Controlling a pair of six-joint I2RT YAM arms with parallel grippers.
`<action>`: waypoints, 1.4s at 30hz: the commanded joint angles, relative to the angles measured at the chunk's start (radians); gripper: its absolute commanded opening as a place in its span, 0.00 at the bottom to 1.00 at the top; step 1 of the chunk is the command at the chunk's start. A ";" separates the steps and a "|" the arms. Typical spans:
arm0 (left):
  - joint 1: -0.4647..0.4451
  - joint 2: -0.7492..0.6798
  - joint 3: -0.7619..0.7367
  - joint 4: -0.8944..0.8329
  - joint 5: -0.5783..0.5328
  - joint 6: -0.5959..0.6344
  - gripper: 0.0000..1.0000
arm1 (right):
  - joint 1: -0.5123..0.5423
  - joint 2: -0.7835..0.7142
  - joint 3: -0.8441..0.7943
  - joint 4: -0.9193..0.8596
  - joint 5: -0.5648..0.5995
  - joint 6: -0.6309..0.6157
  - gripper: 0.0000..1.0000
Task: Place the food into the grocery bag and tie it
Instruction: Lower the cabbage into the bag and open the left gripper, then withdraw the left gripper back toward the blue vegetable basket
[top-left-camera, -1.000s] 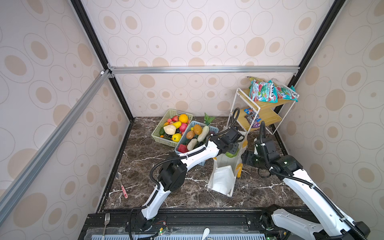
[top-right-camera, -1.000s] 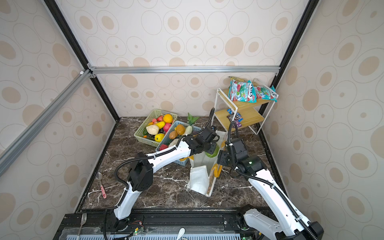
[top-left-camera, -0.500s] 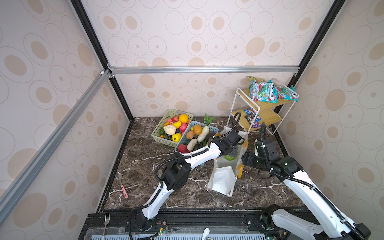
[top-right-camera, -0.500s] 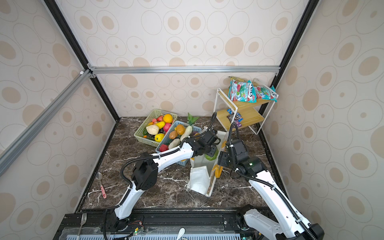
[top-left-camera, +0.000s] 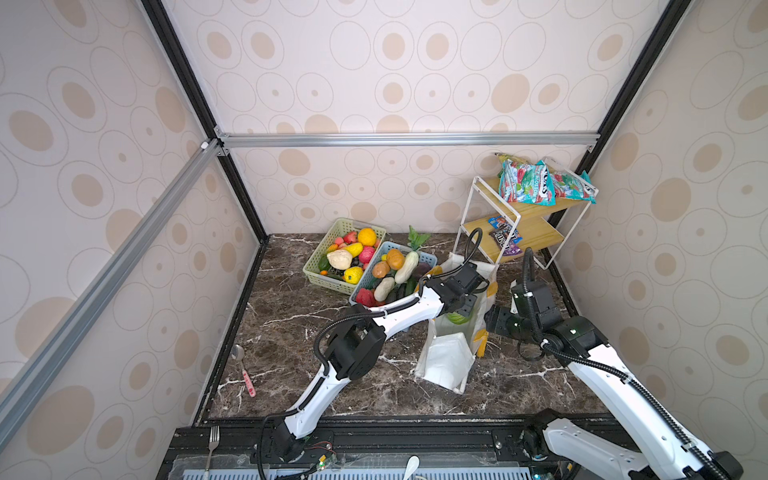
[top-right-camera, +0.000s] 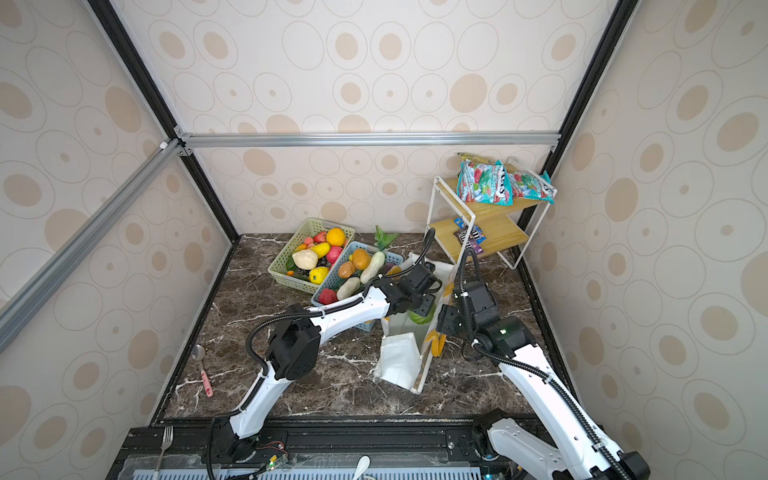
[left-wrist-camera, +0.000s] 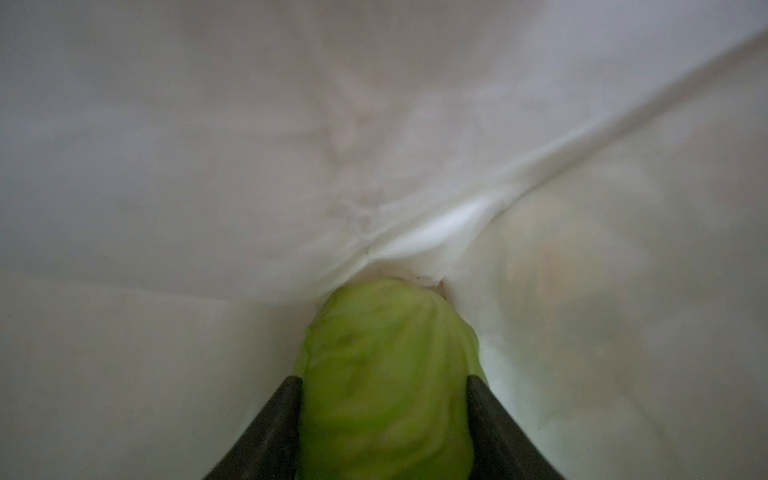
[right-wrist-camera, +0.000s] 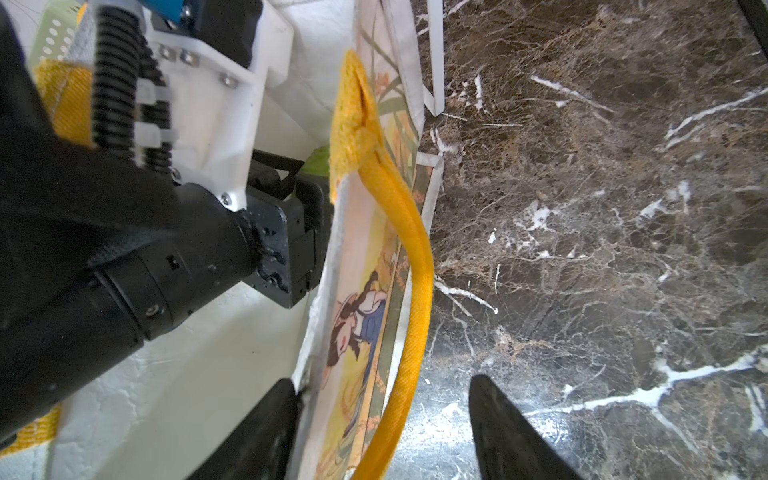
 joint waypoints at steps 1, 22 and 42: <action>-0.002 0.002 0.008 0.001 -0.006 -0.012 0.65 | -0.005 -0.020 -0.018 -0.014 -0.003 0.014 0.69; 0.042 -0.142 0.049 0.034 0.205 -0.119 0.83 | -0.005 -0.035 -0.037 -0.005 -0.009 0.008 0.69; 0.125 -0.295 0.141 -0.016 0.136 -0.103 0.81 | -0.006 -0.024 -0.031 0.002 -0.021 0.005 0.69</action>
